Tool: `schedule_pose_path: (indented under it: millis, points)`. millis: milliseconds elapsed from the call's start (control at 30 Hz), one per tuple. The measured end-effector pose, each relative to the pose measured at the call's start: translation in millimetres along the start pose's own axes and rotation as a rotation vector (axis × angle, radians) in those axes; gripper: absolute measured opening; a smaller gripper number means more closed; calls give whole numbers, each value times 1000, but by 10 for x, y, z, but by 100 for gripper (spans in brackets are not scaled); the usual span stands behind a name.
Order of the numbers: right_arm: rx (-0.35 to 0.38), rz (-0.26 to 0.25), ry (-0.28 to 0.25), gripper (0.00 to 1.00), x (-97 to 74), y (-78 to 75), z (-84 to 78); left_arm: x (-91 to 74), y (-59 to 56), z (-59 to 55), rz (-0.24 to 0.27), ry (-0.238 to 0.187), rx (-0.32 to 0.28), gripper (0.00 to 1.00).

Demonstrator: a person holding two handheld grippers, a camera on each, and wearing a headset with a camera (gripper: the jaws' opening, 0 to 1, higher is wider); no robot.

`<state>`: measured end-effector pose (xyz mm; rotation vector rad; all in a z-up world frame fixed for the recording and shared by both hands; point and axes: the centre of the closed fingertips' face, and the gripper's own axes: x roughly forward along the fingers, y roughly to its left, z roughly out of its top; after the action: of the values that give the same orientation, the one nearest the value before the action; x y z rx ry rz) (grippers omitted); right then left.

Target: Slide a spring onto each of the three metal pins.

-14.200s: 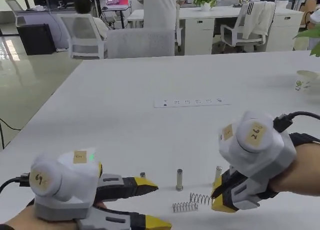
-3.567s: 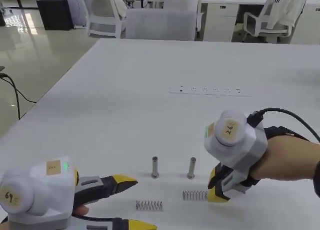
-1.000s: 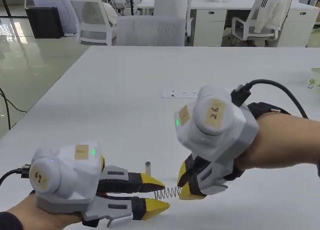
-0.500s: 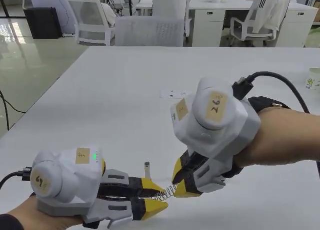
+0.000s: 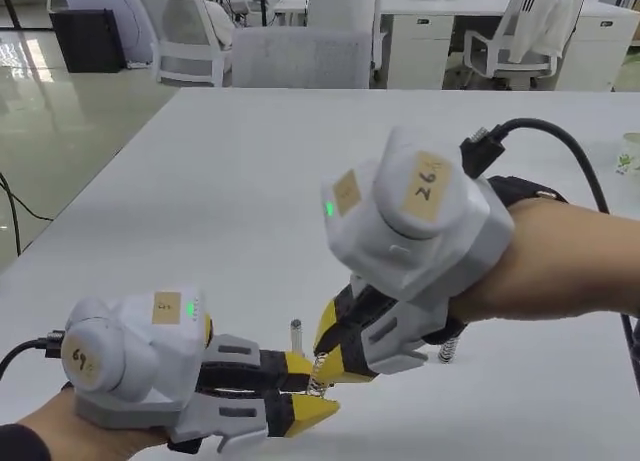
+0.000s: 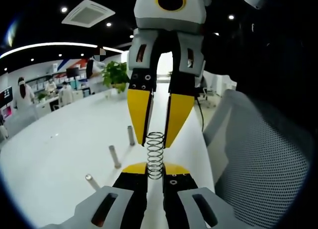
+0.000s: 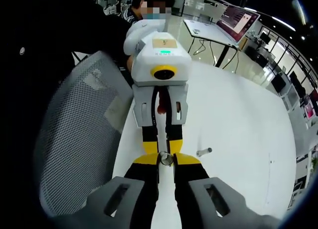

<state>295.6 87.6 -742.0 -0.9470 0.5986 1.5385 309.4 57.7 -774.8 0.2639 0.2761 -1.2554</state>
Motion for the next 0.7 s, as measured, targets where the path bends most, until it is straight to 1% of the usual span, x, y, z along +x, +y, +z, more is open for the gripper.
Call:
schedule_pose_path:
  millis: [133, 167, 233, 333, 533, 700]
  points:
    - [16, 9, 11, 9, 6, 0, -19, 1, 0, 0, 2, -3, 1, 3]
    - [20, 11, 17, 10, 16, 4, -33, 1, 3, 14, 3, -12, -5, 3]
    - [25, 11, 27, 15, 36, 6, -56, -5, 14, 16, 7, -11, -3, 3]
    - [27, 15, 41, 13, 57, 3, -88, -5, 9, 20, 6, -12, -2, 3]
    - [39, 35, 55, 12, 98, 24, -103, 8, -15, 32, 0, -8, 11, 3]
    - [46, 47, 69, 10, 131, 35, -126, 11, -8, 50, 2, -12, 24, 3]
